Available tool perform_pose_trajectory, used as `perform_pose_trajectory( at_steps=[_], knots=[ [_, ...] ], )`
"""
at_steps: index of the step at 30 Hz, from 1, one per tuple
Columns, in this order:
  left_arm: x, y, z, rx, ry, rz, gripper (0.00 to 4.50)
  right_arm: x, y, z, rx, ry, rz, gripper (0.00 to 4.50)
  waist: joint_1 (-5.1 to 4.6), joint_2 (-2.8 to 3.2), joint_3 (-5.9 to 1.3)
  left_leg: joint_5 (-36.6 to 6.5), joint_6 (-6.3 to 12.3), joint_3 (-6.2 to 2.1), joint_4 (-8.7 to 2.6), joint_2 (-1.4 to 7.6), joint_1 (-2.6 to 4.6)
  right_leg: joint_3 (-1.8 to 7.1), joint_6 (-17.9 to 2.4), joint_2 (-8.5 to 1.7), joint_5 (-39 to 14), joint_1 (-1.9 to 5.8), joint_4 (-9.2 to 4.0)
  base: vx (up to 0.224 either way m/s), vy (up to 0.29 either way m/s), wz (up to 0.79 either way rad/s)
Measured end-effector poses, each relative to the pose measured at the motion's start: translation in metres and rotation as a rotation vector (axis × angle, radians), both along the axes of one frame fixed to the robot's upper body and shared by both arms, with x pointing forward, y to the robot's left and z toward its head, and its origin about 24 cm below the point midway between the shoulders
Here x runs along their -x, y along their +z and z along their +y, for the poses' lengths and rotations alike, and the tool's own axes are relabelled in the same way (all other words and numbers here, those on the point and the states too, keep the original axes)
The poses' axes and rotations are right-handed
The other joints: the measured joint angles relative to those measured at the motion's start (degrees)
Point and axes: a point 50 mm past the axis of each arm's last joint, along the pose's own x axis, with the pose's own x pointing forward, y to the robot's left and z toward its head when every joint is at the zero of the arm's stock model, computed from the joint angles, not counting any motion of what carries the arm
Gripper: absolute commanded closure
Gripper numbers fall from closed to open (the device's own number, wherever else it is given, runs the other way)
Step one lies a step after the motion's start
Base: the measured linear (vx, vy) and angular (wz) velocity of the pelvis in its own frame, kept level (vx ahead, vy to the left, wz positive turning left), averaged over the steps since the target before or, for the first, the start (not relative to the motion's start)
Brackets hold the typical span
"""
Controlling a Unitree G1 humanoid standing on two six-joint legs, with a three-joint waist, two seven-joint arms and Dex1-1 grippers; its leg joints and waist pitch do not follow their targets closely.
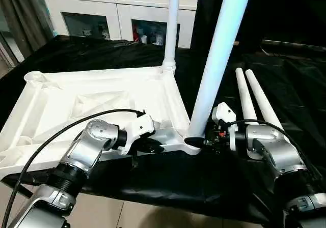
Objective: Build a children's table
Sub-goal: Rotate leg to tighten
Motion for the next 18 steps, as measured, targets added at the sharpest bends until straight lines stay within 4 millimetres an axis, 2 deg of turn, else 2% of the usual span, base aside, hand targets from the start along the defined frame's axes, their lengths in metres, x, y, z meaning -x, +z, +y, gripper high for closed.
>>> perform_pose_trajectory(
  at_steps=[7,10,14,18],
  knots=[
    [-0.006,-0.004,-0.005,0.014,0.095,-0.031,4.50,-0.005,-0.015,0.004,-0.123,-0.213,0.028,1.85,-0.32,-0.03,-0.02,0.0,-0.01,0.01,0.06,-0.02,0.12,0.08,0.3,0.00,-0.1,0.15,-0.01,0.000,0.000,0.00],
    [-0.015,-0.006,-0.018,0.030,0.187,-0.043,4.50,-0.013,-0.024,0.009,-0.182,-0.437,0.027,1.85,-0.97,0.07,-0.09,0.0,-0.02,0.01,0.08,-0.06,0.17,0.14,0.3,-0.02,-0.1,0.17,-0.04,0.000,0.000,0.00],
    [-0.023,-0.008,-0.033,0.031,0.281,-0.066,4.50,-0.025,-0.026,0.019,-0.176,-0.625,0.001,1.86,-1.88,0.16,-0.14,0.0,-0.02,-0.02,0.07,-0.06,0.30,0.12,0.4,-0.02,-0.1,0.29,-0.06,0.000,0.000,0.00],
    [-0.030,-0.009,-0.057,0.032,0.410,-0.079,4.50,-0.041,-0.026,0.035,-0.182,-0.871,0.011,1.86,-2.19,0.23,-0.19,0.0,-0.02,-0.08,0.05,-0.09,0.37,0.09,0.4,-0.02,-0.1,0.42,-0.20,0.000,0.000,0.00]
  ],
)
